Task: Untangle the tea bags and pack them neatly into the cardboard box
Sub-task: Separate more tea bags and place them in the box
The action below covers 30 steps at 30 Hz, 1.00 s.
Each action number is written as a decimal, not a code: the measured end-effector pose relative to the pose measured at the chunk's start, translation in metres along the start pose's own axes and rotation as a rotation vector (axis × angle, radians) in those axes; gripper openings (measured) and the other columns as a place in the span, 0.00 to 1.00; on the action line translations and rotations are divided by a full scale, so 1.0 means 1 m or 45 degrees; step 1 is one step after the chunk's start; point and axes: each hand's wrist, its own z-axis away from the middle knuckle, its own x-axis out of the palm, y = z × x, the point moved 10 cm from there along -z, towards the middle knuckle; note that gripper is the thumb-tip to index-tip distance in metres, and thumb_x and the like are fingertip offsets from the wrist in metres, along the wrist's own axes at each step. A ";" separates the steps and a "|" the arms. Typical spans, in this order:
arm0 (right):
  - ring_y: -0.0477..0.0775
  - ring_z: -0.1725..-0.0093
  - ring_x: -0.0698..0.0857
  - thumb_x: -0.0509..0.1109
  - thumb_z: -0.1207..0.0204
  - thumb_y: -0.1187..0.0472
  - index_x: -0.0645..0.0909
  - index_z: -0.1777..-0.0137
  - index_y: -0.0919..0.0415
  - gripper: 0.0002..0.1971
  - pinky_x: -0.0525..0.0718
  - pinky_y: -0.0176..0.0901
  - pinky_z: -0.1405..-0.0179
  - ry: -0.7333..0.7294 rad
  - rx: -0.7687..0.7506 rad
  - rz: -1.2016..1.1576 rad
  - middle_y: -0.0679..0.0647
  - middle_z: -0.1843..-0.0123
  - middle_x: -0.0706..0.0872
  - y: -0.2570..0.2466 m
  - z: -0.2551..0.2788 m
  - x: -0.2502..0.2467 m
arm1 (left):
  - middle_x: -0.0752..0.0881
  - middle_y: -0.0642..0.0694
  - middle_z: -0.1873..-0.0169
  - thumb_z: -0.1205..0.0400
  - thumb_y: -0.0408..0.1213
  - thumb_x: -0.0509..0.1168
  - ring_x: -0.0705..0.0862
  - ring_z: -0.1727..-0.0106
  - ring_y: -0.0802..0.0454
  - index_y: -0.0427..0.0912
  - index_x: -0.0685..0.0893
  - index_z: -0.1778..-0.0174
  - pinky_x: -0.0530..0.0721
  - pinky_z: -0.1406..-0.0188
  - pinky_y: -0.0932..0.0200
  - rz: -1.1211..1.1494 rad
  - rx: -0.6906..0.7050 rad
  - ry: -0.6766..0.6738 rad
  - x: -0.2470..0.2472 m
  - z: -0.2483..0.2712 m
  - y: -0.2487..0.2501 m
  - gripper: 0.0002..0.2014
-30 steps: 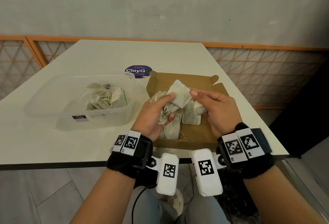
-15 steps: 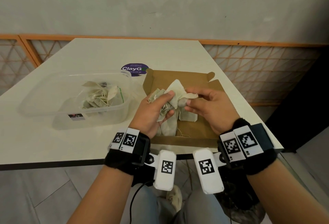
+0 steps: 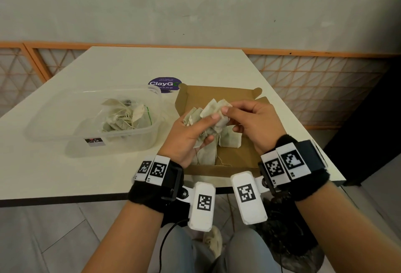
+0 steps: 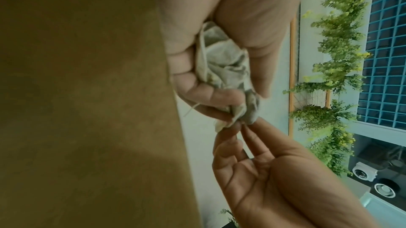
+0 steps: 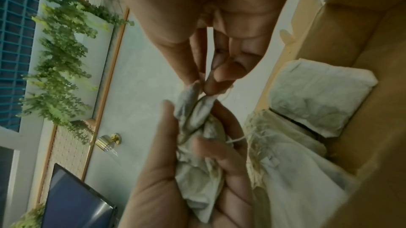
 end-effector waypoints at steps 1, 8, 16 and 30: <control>0.40 0.66 0.83 0.75 0.28 0.57 0.88 0.62 0.51 0.02 0.78 0.34 0.69 -0.013 0.013 0.035 0.45 0.67 0.88 0.000 -0.001 0.001 | 0.86 0.46 0.59 0.28 0.36 0.73 0.84 0.62 0.57 0.43 0.82 0.48 0.81 0.70 0.69 -0.006 0.001 0.012 -0.001 0.000 0.000 0.13; 0.35 0.74 0.81 0.75 0.29 0.61 0.87 0.62 0.57 0.02 0.74 0.23 0.76 -0.102 -0.032 0.145 0.45 0.70 0.86 -0.021 -0.009 0.002 | 0.83 0.40 0.58 0.26 0.22 0.69 0.80 0.63 0.53 0.39 0.81 0.50 0.76 0.76 0.69 0.030 0.001 0.023 -0.003 -0.003 -0.003 0.12; 0.45 0.66 0.82 0.76 0.30 0.60 0.85 0.62 0.56 0.03 0.77 0.28 0.69 -0.113 -0.031 0.525 0.52 0.64 0.86 -0.017 -0.025 -0.013 | 0.86 0.44 0.60 0.26 0.30 0.69 0.83 0.68 0.59 0.40 0.81 0.53 0.74 0.80 0.72 0.468 0.002 0.025 -0.010 -0.004 0.001 0.07; 0.41 0.75 0.81 0.70 0.24 0.65 0.78 0.58 0.55 0.05 0.81 0.33 0.75 -0.706 0.315 0.627 0.45 0.78 0.82 0.044 0.006 0.054 | 0.82 0.47 0.63 0.26 0.32 0.68 0.79 0.70 0.60 0.40 0.81 0.55 0.73 0.80 0.72 0.643 0.053 0.104 -0.020 -0.004 0.004 0.06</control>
